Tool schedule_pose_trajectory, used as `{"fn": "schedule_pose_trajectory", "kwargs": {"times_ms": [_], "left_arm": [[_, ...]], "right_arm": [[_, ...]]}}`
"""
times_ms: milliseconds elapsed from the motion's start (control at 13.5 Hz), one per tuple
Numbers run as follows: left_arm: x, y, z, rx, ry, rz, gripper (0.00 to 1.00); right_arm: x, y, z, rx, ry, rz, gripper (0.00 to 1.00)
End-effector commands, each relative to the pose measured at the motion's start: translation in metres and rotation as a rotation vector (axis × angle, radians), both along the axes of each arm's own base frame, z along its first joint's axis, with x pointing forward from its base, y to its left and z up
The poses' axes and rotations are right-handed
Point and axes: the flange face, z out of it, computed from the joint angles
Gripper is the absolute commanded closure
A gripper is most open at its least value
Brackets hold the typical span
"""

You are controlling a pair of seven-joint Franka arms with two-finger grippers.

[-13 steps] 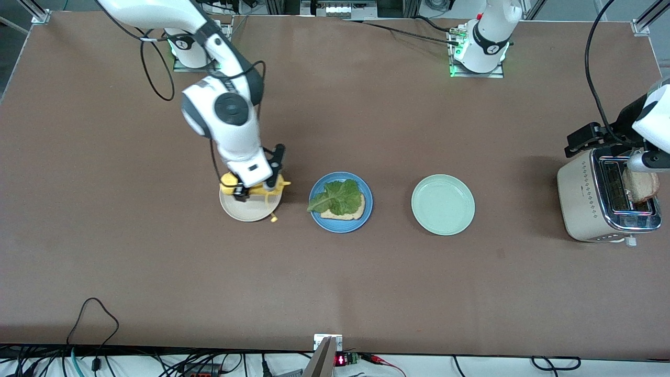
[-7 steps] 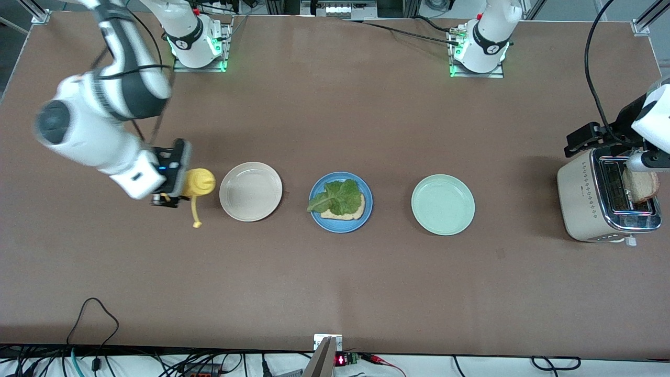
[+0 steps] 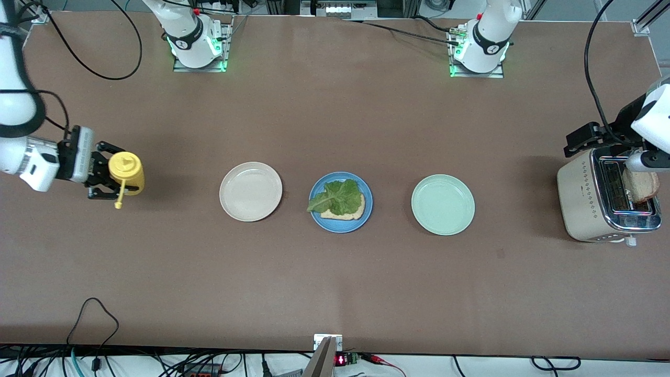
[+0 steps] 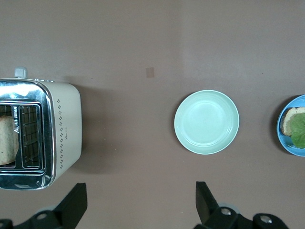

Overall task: Make sandwich in blue plate with both arms
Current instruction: 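Set the yellow bottle back on the table and open the right gripper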

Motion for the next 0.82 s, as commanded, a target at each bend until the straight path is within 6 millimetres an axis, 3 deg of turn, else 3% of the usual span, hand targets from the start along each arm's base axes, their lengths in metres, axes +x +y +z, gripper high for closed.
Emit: {"fn": "schedule_pose_trajectory", "kwargs": {"times_ms": [0,223,445,593,742], "left_arm": [[-0.003,-0.001,0.006,-0.011,-0.009,-0.023,0.0],[-0.003,-0.001,0.005,-0.011,-0.005,-0.023,0.0],[-0.002,0.0,0.003,-0.011,-0.005,-0.02,0.0],[0.001,-0.004,0.001,-0.022,-0.007,-0.025,0.0],[0.013,0.0,-0.026,-0.009,0.039,-0.019,0.0]], "right_arm": [[-0.019,-0.058,-0.048,0.188,-0.043,0.014,1.0],[-0.043,-0.106,-0.098,0.281,-0.049,-0.004,1.0],[-0.056,-0.119,-0.142,0.328,-0.024,-0.025,1.0],[-0.057,-0.118,-0.155,0.344,-0.02,-0.03,1.0],[-0.064,-0.13,-0.174,0.353,0.003,-0.062,1.0]]}}
